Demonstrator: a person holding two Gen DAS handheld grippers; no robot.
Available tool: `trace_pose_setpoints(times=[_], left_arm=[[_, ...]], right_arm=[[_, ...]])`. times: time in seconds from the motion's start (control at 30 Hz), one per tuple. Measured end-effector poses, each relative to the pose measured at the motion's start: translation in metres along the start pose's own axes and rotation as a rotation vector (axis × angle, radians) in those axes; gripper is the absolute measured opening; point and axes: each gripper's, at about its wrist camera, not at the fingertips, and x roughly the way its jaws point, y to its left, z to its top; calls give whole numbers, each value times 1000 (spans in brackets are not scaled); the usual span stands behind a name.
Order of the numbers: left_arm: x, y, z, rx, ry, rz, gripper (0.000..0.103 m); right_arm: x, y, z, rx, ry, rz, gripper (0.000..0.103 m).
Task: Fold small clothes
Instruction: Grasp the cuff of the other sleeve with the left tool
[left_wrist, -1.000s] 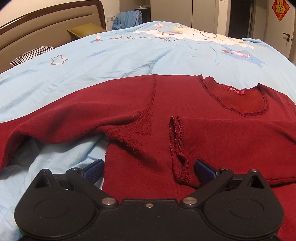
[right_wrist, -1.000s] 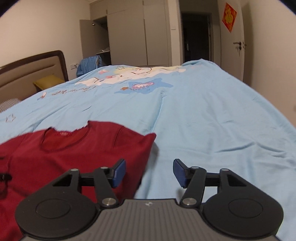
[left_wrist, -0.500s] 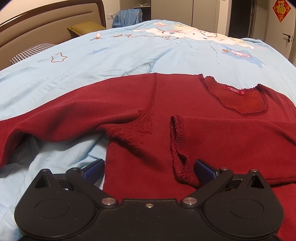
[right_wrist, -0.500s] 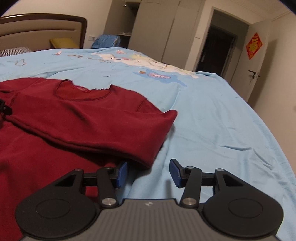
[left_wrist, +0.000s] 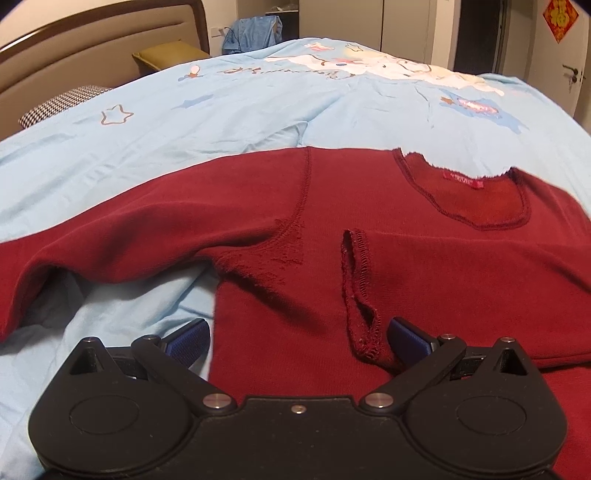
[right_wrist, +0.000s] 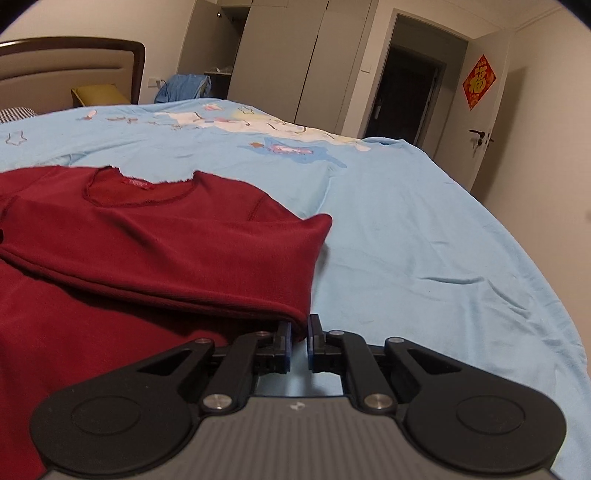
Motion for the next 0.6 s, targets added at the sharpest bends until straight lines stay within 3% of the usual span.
trace_pose_setpoints(times=[0.1,0.17,0.37,0.47,0.6], left_arm=[[-17,9,-1,-20,-34,-16,102],[-33,18,-2,-30,-68,-12,102],[-78,69,-5,-111,-153,18,102],[-98,110,-15,-199,-182,53,102],[-112,168,-30,-318,-191,166,102]], right_arm=[[-8,0,2,-5,-7,4,22],[-17,-1,3,8,-13,12,51],[-50,5,7,60,-49,65,93],[-67,12,11,86,-71,102,103],[-91,28,13,83,-93,136,103]])
